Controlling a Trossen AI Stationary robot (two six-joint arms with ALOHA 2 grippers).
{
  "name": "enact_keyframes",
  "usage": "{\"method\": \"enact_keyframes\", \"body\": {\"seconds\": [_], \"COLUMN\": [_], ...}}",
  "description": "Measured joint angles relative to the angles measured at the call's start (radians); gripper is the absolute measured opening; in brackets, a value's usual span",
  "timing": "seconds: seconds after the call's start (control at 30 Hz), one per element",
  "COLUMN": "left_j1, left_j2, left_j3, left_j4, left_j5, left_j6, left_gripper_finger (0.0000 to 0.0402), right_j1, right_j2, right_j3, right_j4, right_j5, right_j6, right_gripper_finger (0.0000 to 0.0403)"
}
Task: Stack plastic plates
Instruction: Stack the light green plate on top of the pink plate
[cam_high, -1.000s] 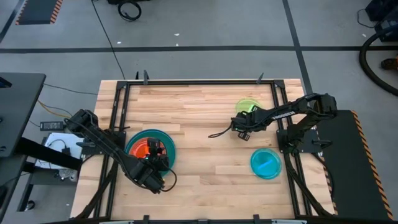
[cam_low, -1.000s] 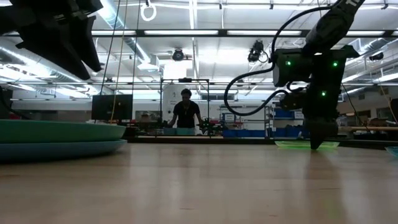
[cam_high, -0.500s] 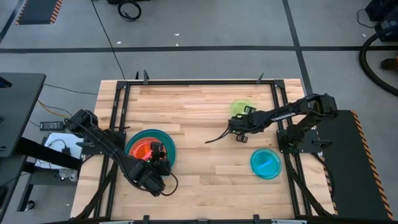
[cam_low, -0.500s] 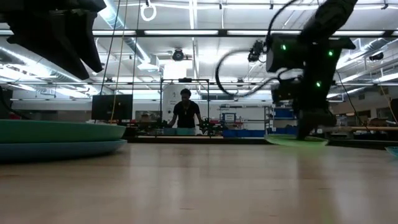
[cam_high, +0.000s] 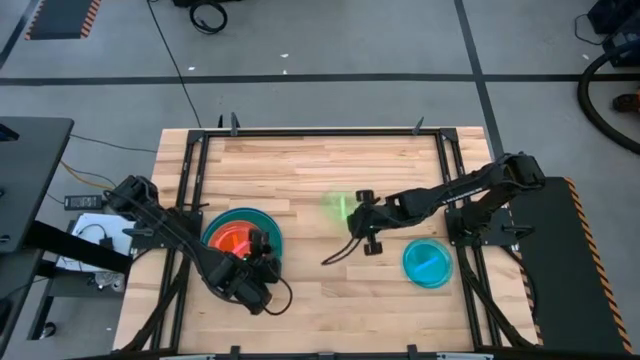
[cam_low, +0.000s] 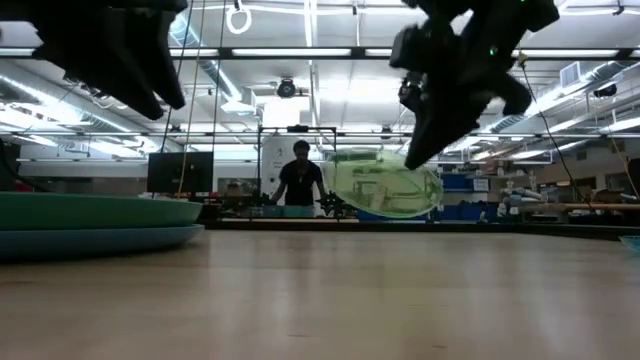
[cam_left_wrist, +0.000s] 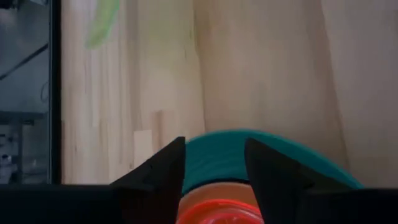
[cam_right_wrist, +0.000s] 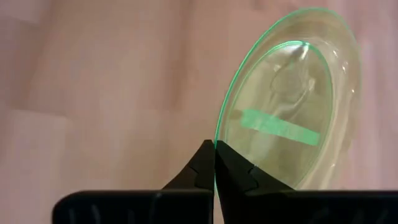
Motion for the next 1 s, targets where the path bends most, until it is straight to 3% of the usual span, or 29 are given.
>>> {"method": "enact_keyframes", "body": {"seconds": [0.13,0.27,0.6,0.77,1.0], "left_j1": [0.033,0.071,0.218,0.273,0.341], "left_j2": [0.000,0.000,0.000,0.000,0.000], "left_j3": [0.000,0.000,0.000,0.000,-0.001], "left_j4": [0.073,0.188,0.418,0.503,0.520], "left_j5": [-0.004,-0.012,0.010,0.110,0.291], "left_j6": [0.137,0.303,0.538,0.671,0.703], "left_gripper_finger": [0.0209,0.0239,0.0247,0.0247,0.0239], "right_j1": [0.014,0.023,0.073,0.092,0.130], "right_j2": [0.000,0.000,0.000,0.000,0.000], "right_j3": [0.010,0.013,0.013,0.013,0.013], "right_j4": [0.059,0.103,0.160,0.174,0.232], "right_j5": [-0.105,-0.141,-0.147,-0.147,-0.142], "right_j6": [-0.032,-0.036,-0.064,-0.060,-0.061], "right_gripper_finger": [0.0010,0.0010,0.0010,0.0010,0.0010]}}
